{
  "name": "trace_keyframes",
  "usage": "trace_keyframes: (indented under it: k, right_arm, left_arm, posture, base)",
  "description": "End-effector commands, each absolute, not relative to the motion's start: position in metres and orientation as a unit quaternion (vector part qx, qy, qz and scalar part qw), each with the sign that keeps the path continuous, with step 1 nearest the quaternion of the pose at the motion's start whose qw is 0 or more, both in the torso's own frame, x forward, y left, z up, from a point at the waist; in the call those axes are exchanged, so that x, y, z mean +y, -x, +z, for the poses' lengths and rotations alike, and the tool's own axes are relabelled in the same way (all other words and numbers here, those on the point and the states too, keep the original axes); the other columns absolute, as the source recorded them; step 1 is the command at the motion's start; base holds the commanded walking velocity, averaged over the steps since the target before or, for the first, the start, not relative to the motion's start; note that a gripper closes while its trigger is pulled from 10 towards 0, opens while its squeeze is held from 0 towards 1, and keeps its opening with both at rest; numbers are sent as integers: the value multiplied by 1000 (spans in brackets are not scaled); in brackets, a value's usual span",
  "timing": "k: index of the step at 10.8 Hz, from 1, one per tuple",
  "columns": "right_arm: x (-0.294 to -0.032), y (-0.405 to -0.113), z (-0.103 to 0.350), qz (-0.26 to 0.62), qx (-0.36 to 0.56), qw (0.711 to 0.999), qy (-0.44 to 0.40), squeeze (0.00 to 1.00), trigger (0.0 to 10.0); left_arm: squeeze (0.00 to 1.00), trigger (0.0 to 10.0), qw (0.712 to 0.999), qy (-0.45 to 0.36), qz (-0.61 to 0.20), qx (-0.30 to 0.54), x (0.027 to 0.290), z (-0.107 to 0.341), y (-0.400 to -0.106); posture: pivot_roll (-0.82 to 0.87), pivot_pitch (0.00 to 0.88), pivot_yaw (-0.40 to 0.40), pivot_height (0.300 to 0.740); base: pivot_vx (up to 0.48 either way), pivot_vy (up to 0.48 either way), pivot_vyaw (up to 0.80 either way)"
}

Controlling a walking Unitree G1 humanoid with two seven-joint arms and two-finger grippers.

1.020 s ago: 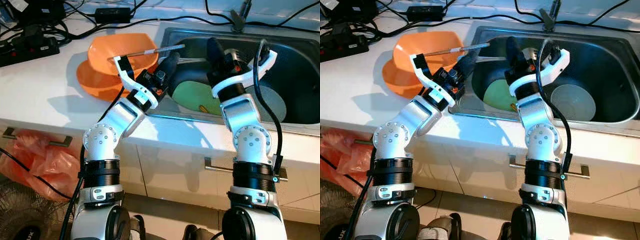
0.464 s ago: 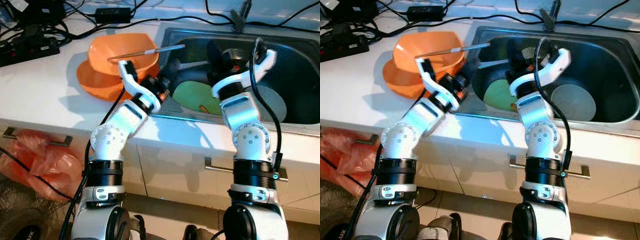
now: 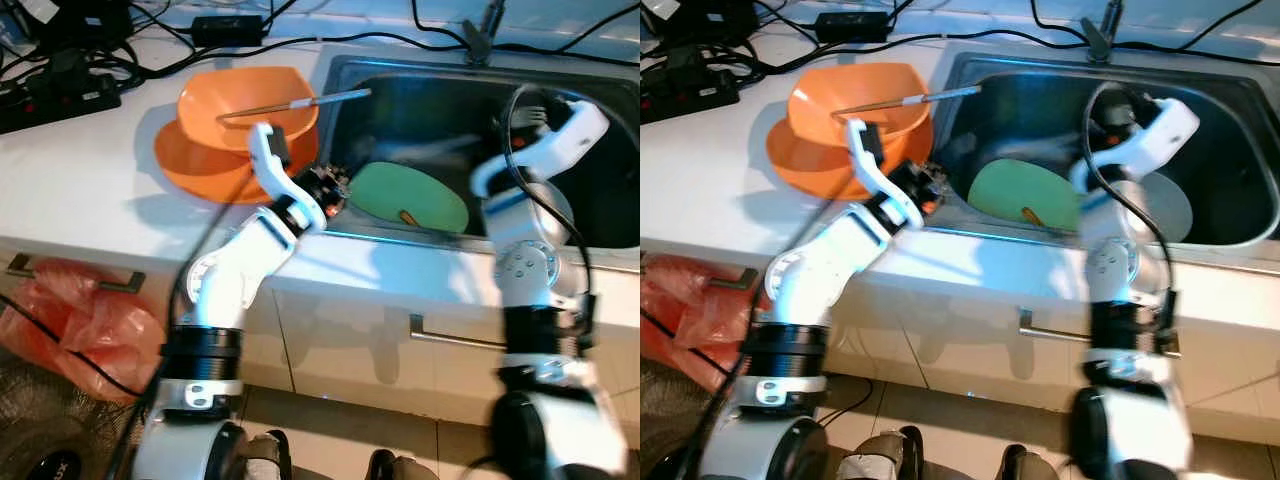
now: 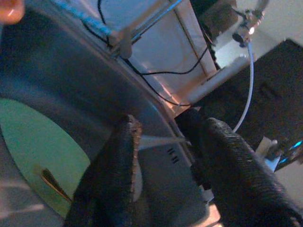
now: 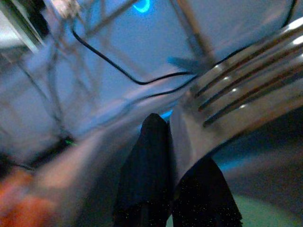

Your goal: Kitchen organization

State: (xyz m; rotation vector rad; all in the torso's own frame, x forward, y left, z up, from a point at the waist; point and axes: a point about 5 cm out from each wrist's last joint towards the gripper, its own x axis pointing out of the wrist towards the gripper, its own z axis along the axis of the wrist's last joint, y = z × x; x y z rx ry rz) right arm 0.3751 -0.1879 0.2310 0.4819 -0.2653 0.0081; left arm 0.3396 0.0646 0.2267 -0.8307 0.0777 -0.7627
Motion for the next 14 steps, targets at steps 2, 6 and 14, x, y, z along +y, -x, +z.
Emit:
trace_keyframes:
  k: [2,6,14]
  right_arm:
    - [-190,-382,213,-2,-87,990,-109,0,0]
    - [-193,-392,184,51,-6,999,-9,0,10000]
    - [-202,-402,180,51,30,997,56,1000,10000]
  left_arm:
    - [1000,10000,871,308,-382,20,64,235,-334]
    - [1000,10000,902,165,-399,-16,67,245,-327]
    - [1000,10000,921,64,-385,-15,78,241,-325]
  posture:
    - [121,151,32,740]
    - [139,153,27,740]
    - [160,168,29,740]
  base:
    - [0,0,0]
    - [0,0,0]
    - [0,0,0]
